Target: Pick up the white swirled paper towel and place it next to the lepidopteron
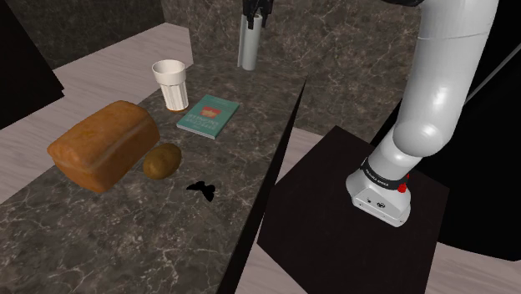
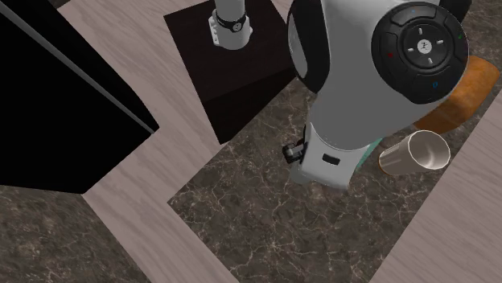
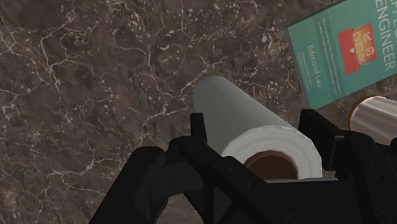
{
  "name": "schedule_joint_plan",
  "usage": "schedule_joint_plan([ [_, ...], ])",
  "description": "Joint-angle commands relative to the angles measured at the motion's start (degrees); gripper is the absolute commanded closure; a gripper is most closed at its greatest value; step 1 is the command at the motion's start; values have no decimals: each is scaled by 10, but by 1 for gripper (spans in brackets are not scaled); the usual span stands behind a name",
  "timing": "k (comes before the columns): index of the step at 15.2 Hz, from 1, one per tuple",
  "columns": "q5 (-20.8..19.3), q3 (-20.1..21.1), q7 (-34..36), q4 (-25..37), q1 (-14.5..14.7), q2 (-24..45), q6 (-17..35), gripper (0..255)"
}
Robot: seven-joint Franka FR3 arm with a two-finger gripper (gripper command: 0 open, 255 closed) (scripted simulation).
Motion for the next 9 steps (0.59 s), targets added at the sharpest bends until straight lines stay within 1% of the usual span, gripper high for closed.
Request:
schedule_joint_plan([
  [1, -4, 5, 20, -33, 16, -31, 3, 255],
  [5, -12, 18, 62, -83, 46, -86, 1, 255],
  [9, -17, 35, 107, -118, 74, -131, -6, 255],
])
